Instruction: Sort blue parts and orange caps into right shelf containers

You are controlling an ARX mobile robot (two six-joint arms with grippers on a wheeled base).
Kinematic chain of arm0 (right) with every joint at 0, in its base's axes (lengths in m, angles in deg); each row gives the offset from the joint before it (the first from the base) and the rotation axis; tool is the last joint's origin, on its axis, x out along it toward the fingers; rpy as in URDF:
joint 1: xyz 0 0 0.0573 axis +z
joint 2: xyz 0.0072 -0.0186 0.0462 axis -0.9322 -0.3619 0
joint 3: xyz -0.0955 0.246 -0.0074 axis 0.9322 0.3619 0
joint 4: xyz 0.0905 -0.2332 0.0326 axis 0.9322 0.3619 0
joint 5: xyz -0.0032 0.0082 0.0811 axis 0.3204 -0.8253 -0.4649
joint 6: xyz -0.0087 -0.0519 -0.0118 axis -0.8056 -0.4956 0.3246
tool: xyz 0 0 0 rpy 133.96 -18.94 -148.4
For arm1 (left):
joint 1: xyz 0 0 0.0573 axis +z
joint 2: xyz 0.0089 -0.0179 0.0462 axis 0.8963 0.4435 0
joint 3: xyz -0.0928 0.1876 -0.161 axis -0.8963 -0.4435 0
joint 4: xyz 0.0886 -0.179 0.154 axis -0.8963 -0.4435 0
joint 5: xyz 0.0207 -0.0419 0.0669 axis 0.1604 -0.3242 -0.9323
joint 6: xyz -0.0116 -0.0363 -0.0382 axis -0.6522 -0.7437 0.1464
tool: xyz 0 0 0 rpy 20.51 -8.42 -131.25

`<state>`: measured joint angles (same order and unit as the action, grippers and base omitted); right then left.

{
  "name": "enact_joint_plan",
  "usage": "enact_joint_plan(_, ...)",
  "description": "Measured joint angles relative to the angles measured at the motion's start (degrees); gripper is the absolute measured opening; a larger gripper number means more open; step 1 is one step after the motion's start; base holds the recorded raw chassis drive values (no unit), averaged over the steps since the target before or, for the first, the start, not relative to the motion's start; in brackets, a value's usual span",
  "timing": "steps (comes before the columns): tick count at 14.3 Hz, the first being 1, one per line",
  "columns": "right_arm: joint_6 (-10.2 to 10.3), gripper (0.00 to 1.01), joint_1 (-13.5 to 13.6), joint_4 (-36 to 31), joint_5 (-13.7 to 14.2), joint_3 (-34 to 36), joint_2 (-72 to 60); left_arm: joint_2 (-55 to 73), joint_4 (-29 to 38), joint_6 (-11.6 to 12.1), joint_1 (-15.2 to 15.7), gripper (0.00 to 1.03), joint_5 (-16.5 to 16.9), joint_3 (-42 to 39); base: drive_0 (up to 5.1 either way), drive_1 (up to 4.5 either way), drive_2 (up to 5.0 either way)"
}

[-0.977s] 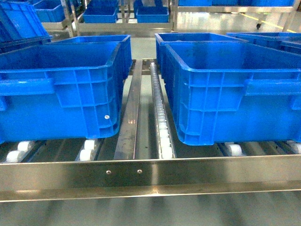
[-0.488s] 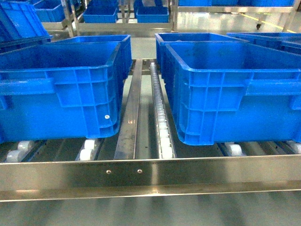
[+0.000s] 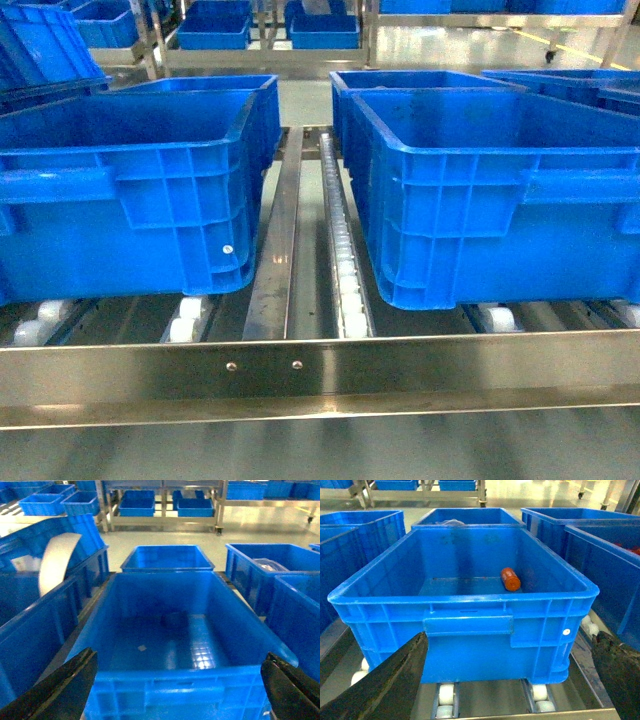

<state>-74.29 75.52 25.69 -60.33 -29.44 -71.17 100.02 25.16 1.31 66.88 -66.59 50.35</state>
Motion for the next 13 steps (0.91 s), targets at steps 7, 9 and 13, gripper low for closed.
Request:
enact_joint_plan(7,0.3,0.15,-5.7,-13.2,-7.7,16.1,8.9,-17.0,10.6,-1.9,-3.2,0.08,0.4,-24.5,0.0,0.0,0.0)
enact_joint_plan(9,0.4,0.02,-7.1,-7.9,-8.0,18.9,14.1,-20.9,9.6,-2.1,-3.2,0.02,0.5,-27.7,0.0,0.0,0.0)
enact_joint_plan(13,0.4,0.02,-7.0,2.5,-8.1,20.7,27.3,-29.0,5.8,-2.1,-3.2,0.02,0.4,-31.9,0.0,0.0,0.0)
